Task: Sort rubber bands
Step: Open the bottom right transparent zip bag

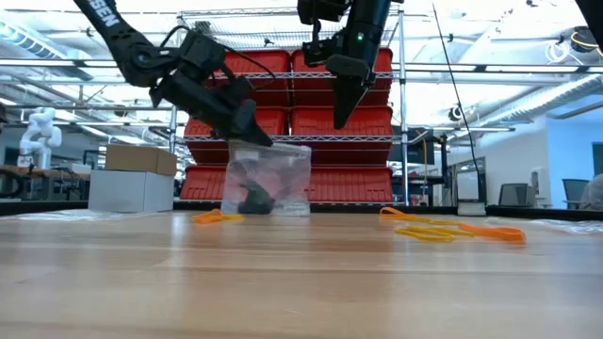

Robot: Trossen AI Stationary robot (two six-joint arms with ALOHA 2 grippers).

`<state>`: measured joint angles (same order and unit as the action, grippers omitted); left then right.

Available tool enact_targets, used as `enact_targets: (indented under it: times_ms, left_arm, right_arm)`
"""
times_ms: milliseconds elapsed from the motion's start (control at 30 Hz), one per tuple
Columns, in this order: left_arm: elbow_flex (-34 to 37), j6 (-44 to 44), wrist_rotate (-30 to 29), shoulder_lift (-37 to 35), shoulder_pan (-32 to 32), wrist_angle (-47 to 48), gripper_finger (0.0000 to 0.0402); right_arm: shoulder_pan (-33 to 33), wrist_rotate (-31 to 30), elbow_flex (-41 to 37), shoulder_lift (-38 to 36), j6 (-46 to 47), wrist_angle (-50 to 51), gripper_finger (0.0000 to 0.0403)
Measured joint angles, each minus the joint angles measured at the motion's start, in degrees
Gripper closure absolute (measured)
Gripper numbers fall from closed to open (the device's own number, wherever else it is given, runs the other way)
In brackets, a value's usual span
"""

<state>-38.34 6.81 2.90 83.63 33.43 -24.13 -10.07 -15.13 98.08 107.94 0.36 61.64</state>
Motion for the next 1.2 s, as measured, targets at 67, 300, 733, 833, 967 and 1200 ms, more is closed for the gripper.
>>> enact_targets:
  times_ms: [67, 300, 733, 833, 967, 1200]
  left_arm:
    - [-0.03, -0.02, -0.01, -1.38, 0.58, 0.54, 0.0209]
    - [-0.12, 0.02, -0.07, -8.75, 2.22, 4.3, 0.0207]
    - [2.35, -1.53, 6.99, -15.36, 2.55, 13.49, 0.0236]
    - [2.33, -2.01, 12.2, -15.41, 2.55, 12.07, 0.0245]
    - [2.31, -3.46, 17.76, -15.41, 2.37, 9.51, 0.0249]
    - [2.29, -3.54, 18.16, -15.41, 0.54, 9.21, 0.0249]
  right_arm:
    - [-0.34, -0.02, 0.0, 0.0, 0.05, 0.28, 0.0193]
    - [-2.15, 2.61, -0.79, -0.02, 1.98, 5.5, 0.0193]
    - [3.28, 8.94, -22.08, -12.21, 32.14, 7.71, 0.0193]
    - [6.67, 8.11, -29.65, -16.54, 46.05, 7.13, 0.0193]
    - [10.48, 6.94, -38.38, -18.73, 59.46, 5.17, 0.0205]
    - [13.07, 3.81, -48.74, -18.69, 73.2, -2.03, 0.0232]
